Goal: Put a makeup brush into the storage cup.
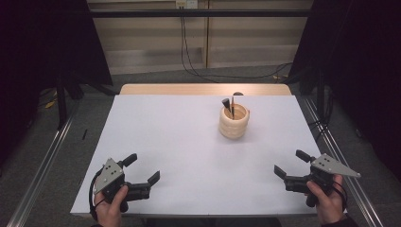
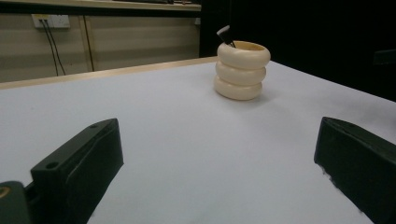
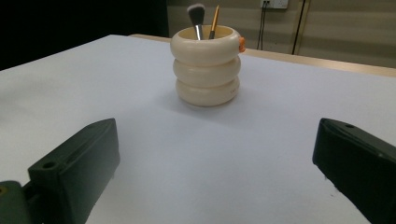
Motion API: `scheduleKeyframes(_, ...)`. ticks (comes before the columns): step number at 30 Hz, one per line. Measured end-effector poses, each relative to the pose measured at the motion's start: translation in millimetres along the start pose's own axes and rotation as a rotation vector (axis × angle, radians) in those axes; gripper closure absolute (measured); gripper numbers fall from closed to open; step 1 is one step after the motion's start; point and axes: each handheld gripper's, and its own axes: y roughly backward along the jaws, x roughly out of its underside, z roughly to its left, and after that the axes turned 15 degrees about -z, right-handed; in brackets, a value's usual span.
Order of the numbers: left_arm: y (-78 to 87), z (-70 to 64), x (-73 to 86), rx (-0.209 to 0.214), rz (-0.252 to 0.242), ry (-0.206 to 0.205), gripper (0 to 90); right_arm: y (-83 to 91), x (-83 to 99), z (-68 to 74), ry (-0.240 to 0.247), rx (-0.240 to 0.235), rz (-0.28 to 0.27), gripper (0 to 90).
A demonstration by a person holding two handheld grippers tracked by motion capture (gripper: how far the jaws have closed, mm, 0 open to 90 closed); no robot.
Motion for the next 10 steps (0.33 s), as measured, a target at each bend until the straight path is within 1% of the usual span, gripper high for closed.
scheduleKeyframes(1,0.8,0.3,-0.2,0.005,-0.009,0.004,0.9,0.9,-0.7,-0.6,-0.007,0.004,-0.009,0.0)
scheduleKeyframes(3,0.2,2.2,0.1,-0.003,-0.004,0.001,0.7,0.9,-0.6,-1.7,-0.021,0.005,-0.025,0.0)
scheduleKeyframes(4,-0.1,3.9,0.4,-0.004,-0.002,0.004,0.7,0.5,-0.1,-0.8,-0.031,0.010,-0.022,0.0)
scheduleKeyframes(6,-0.5,5.3,0.6,-0.010,0.000,0.007,0.7,0.2,0.3,-0.7,-0.025,0.000,-0.019,0.0)
scheduleKeyframes(7,-0.4,5.3,0.6,-0.009,0.000,0.006,0.7,0.1,0.0,-0.8,-0.032,0.002,-0.026,0.0)
scheduleKeyframes(8,-0.7,5.4,0.8,-0.004,0.000,0.005,0.7,-0.2,0.2,-1.6,-0.022,-0.004,-0.023,0.0)
scheduleKeyframes(10,-1.5,5.4,1.1,-0.008,0.006,0.006,0.7,-2.2,1.0,-2.3,-0.018,-0.015,-0.015,0.0)
